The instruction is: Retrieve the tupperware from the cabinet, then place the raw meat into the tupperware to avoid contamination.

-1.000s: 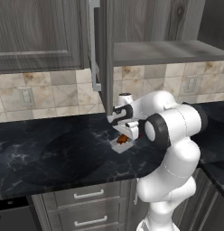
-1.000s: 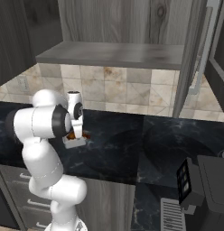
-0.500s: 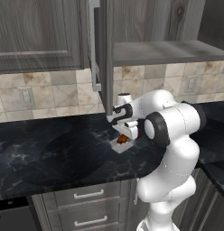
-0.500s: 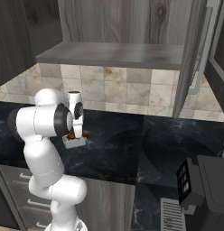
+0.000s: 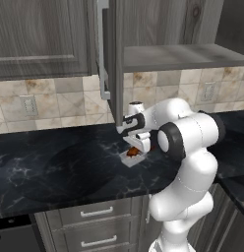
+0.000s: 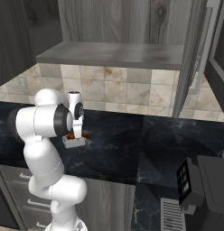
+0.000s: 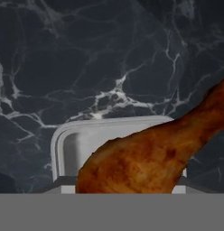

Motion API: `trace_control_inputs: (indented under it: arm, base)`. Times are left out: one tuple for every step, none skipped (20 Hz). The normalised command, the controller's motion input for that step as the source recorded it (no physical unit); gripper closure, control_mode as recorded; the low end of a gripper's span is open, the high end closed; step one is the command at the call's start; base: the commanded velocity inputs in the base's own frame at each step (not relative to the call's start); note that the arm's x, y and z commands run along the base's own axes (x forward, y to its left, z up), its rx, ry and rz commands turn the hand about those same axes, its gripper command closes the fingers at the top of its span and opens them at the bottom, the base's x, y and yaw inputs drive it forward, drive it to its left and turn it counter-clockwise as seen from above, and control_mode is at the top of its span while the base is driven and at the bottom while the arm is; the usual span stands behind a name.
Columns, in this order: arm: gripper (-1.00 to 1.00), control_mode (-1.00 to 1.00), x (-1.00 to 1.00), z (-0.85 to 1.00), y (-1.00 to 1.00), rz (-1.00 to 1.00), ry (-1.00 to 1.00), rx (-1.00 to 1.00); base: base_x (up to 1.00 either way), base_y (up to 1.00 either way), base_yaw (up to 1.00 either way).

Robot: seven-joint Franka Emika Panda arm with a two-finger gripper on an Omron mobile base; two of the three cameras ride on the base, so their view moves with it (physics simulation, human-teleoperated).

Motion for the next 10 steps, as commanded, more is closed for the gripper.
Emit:
trace_control_inputs:
  arm:
    - [-1.0,-1.0,-0.04,-0.05,0.0,-0.02,0.0,0.0]
    - [-1.0,-1.0,-0.04,-0.05,0.0,-0.02,0.0,0.0]
    - [-1.0,-1.0,-0.03,-0.04,0.0,-0.02,0.0,0.0]
    - [-1.0,-1.0,-0.04,-0.03,0.0,-0.02,0.0,0.0]
    - [-1.0,-1.0,-0.05,-0.03,0.0,-0.02,0.0,0.0]
    - [-1.0,-1.0,-0.05,-0.02,0.0,-0.03,0.0,0.0]
    - [-1.0,-1.0,-0.03,-0.01,0.0,-0.03,0.0,0.0]
    - [-1.0,-1.0,-0.03,0.0,0.0,-0.03,0.0,0.0]
    - [-1.0,-1.0,0.0,0.0,0.0,-0.03,0.0,0.0]
    - [-1.0,-1.0,0.0,0.0,0.0,-0.02,0.0,0.0]
  base:
    - [0.0,0.0,0.0]
    - [0.0,0.0,0.0]
    - [0.0,0.0,0.0]
    - [0.0,0.0,0.0]
    - [0.0,0.0,0.0]
    - [0.0,0.0,0.0]
    - [0.0,0.0,0.0]
    - [0.0,0.0,0.0]
    - [0.0,0.0,0.0]
    - [0.0,0.0,0.0]
